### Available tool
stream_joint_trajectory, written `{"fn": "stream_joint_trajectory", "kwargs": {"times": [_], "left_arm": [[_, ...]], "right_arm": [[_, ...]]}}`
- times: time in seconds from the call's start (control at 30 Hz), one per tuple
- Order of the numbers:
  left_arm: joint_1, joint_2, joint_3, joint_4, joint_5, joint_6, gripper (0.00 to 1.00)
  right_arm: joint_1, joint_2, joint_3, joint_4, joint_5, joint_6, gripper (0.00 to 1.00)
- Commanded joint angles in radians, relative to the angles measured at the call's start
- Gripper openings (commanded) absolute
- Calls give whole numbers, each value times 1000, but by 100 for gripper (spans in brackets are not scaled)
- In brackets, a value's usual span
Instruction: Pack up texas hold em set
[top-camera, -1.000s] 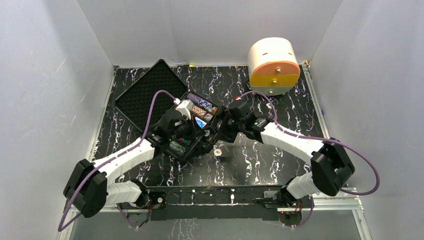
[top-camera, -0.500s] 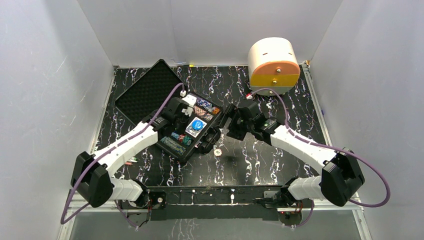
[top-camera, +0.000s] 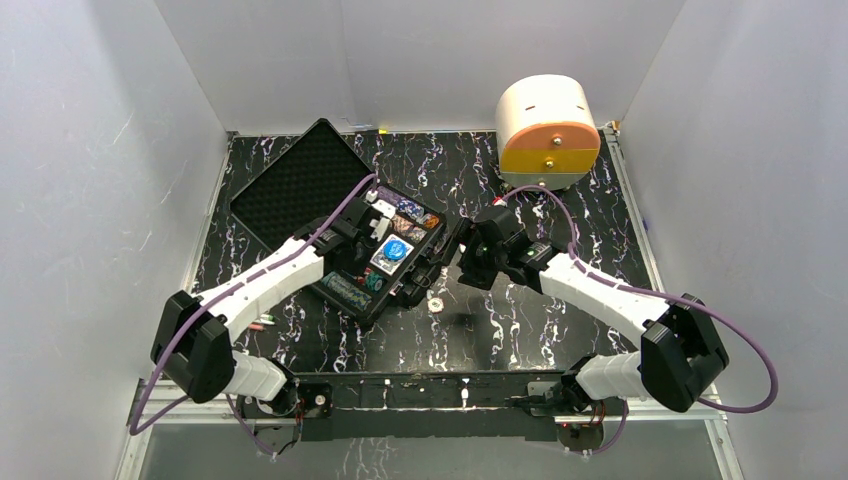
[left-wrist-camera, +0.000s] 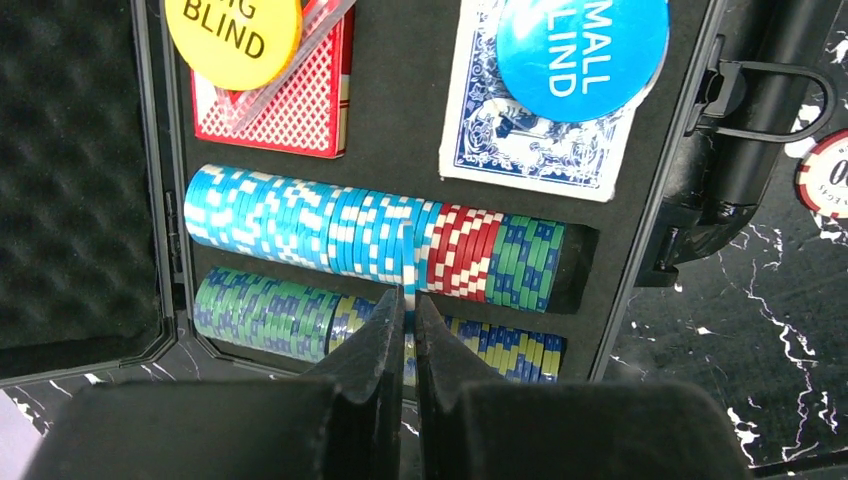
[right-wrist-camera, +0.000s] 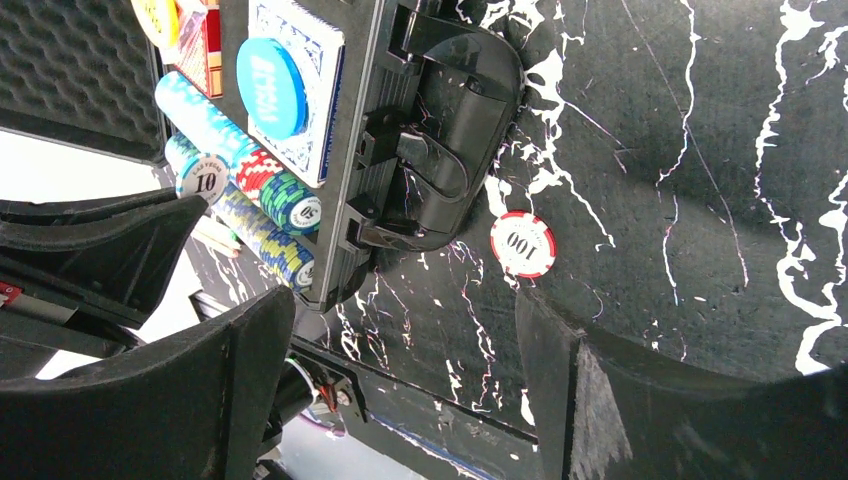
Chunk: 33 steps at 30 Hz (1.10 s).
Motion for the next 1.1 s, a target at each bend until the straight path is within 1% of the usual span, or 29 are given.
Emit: {"fn": "stream_joint_trajectory", "kwargs": {"times": [0.0,0.07,0.23,0.37,0.5,0.53,0.63,0.73,0.83,0.87,0.97,1.03,1.07], "left_arm": [[2,19,42,-53,91,22,0],[2,27,47,-66,113,24,0],[2,40,53,-79,99,17,0],[2,41,63,-78,40,7,0],[1,45,70,-69,9,13,0],[2,49,69,-66,3,10,1],[2,69,60,-57,-9,5,17],[3,87,59,-59,-19,-10,24],[3,78,61,-53,-11,-17,27],[3,73,62,-50,-8,-18,27],[4,59,59,-37,-10,-17,15],[4,57,57,-36,-3,-18,9],[3,57,56,-34,5,-19,8]], "right_arm": [[-2,8,19,-4,10,9,88],[-2,11,20,-7,10,10,88],[-4,16,19,-10,8,10,88],[-4,22,19,-9,1,10,88],[-4,25,19,-9,-4,11,88],[-5,25,19,-9,-4,11,88],[-5,24,18,-9,-6,11,88],[-4,21,17,-9,-5,11,88],[-4,18,15,-10,-5,11,88],[-5,18,14,-9,-5,11,88],[-4,20,13,-8,-7,11,88],[-5,23,14,-6,-10,12,88],[-5,25,13,-6,-12,13,87]]}}
